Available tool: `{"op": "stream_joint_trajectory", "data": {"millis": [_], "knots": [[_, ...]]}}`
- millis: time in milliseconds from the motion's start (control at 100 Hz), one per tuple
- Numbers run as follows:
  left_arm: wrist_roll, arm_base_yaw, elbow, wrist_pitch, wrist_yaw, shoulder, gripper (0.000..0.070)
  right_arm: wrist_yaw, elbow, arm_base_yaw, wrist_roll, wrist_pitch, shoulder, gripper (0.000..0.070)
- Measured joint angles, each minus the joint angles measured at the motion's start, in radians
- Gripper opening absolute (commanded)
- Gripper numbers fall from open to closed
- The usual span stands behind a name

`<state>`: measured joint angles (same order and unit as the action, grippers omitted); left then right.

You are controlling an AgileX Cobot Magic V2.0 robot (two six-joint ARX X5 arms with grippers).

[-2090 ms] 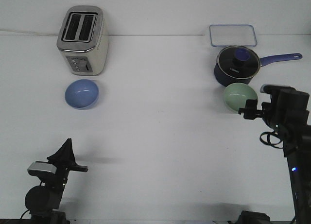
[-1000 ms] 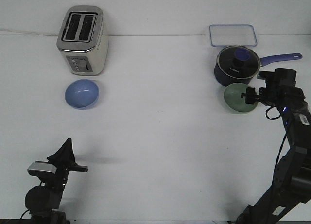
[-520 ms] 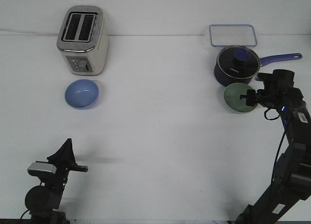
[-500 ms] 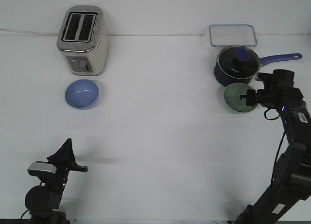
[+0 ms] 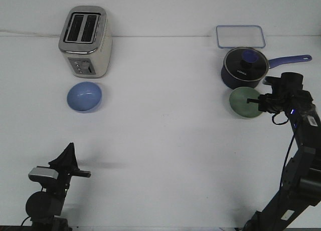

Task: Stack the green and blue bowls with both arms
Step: 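Carry the green bowl with the right gripper to the table center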

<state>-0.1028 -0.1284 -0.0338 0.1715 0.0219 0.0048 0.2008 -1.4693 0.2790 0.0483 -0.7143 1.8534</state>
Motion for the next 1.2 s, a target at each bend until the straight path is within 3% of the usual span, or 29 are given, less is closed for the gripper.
{"op": "stream_joint_trajectory", "data": {"millis": [200, 540, 740, 890, 1200], "knots": [[0.000, 0.000, 0.000, 0.000, 0.000, 0.000, 0.0011, 0.118, 0.001, -0.014, -0.017, -0.050, -0.104, 0.0000], [0.000, 0.000, 0.000, 0.000, 0.000, 0.000, 0.0011, 0.149, -0.001, -0.217, -0.039, -0.187, -0.254, 0.0000], [0.000, 0.000, 0.000, 0.000, 0.000, 0.000, 0.0011, 0.145, 0.002, -0.401, -0.068, -0.157, -0.252, 0.0000], [0.000, 0.000, 0.000, 0.000, 0.000, 0.000, 0.0011, 0.083, 0.015, -0.544, -0.120, -0.091, -0.239, 0.0000], [0.000, 0.000, 0.000, 0.000, 0.000, 0.000, 0.0011, 0.030, 0.030, -0.748, -0.172, -0.066, -0.141, 0.0000]]}}
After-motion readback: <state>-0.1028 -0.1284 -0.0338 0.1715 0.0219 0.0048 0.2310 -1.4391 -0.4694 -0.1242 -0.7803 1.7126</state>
